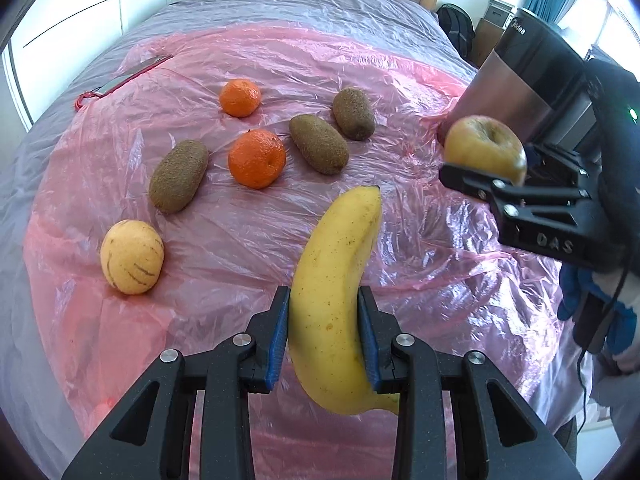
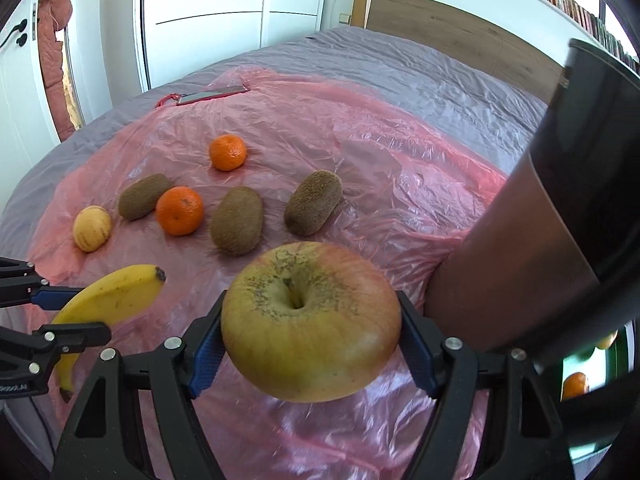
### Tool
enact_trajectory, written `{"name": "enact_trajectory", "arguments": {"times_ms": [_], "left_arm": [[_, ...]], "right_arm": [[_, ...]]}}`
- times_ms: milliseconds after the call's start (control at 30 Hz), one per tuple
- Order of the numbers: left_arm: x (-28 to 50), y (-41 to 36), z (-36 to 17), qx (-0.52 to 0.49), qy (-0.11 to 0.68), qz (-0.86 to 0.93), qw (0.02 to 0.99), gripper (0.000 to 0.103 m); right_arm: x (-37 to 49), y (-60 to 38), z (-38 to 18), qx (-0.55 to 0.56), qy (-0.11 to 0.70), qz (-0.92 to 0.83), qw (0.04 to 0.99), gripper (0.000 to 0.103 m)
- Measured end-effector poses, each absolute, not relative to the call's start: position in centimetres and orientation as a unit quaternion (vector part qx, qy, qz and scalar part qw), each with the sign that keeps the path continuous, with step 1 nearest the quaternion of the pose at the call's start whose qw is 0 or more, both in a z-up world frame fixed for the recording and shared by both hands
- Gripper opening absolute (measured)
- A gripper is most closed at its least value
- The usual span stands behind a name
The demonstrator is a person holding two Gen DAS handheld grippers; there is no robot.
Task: Organize fruits
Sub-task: 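Carry the banana and apple in both tools over the green tray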
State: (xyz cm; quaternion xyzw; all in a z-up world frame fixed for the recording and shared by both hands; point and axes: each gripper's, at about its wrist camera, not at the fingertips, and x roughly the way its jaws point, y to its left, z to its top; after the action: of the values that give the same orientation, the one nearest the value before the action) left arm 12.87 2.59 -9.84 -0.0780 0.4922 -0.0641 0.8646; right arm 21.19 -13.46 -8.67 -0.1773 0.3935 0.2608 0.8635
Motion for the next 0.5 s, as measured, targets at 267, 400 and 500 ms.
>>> {"name": "enact_trajectory", "arguments": {"times_ms": [267,400,500], "left_arm": [[11.1,2.4,-8.2,-0.098,0.485,-0.070,0.866,0.028],[9.9,1.7,-7.1,-0.098,0.480,-0.078,0.868,0.028],[9.2,0.8,-6.3,-0.098,0.477,-0.092,0.869,0.028]], "right_arm": [[17.6,-15.7,-7.0,-0.146,0.405,0.263,0.863,0.103],[15.6,-17.4,-6.0,-0.136,0.406,0.254,0.867,0.103],[14.2,-19.0,-5.4,-0.126,0.405,0.244,0.872,0.103]]}}
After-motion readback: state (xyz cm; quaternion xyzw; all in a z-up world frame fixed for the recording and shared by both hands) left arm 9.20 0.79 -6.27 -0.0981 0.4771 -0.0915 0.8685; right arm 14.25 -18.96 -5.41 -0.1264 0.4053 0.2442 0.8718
